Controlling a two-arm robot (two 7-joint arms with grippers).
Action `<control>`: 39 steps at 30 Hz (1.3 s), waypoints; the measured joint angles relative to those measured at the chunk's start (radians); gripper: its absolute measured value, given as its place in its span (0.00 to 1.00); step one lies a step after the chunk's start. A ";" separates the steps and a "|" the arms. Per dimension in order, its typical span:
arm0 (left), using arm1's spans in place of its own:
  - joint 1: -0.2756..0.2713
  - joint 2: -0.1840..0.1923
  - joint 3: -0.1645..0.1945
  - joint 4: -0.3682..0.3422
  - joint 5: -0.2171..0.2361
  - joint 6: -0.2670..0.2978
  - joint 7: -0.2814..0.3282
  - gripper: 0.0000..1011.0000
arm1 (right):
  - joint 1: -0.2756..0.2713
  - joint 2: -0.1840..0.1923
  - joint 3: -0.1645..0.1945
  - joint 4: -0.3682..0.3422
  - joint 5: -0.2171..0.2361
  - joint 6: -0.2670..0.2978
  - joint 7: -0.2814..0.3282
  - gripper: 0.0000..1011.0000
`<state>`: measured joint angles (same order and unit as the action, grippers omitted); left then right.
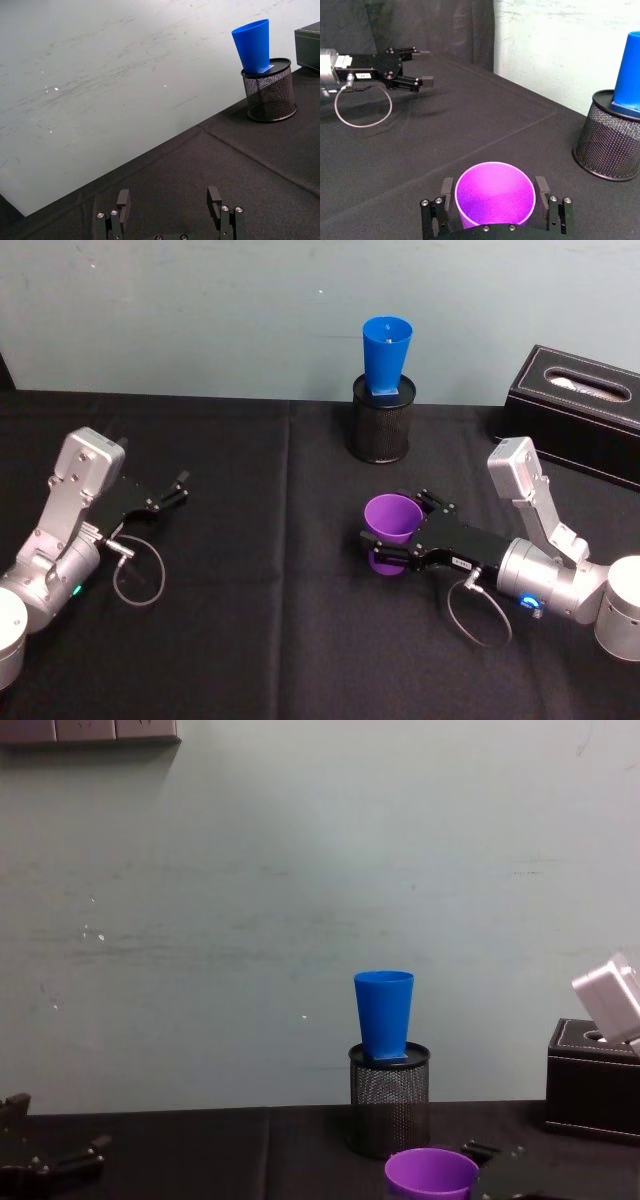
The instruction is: Pick up one cup with a gripper and tap it against the other cup.
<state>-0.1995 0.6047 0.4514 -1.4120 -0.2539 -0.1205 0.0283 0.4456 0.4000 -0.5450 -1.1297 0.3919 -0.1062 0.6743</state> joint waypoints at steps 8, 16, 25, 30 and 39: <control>0.000 0.000 0.000 0.000 0.000 0.000 0.000 0.99 | -0.027 0.003 0.042 -0.073 0.026 -0.027 -0.012 0.99; 0.000 0.000 0.000 0.000 0.000 0.000 0.000 0.99 | -0.077 -0.011 0.126 -0.146 0.049 -0.022 -0.151 0.99; 0.000 0.000 0.000 0.000 0.000 0.000 0.000 0.99 | -0.138 -0.061 0.207 -0.159 -0.016 0.062 -0.425 0.99; 0.000 0.000 0.000 0.000 0.000 0.000 0.000 0.99 | -0.147 -0.088 0.229 -0.134 -0.048 0.087 -0.508 0.99; 0.000 0.000 0.000 0.000 0.000 0.000 0.000 0.99 | -0.132 -0.103 0.225 -0.102 -0.072 0.087 -0.503 0.99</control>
<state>-0.1995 0.6047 0.4514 -1.4120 -0.2539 -0.1205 0.0283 0.3134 0.2966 -0.3200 -1.2320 0.3202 -0.0190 0.1716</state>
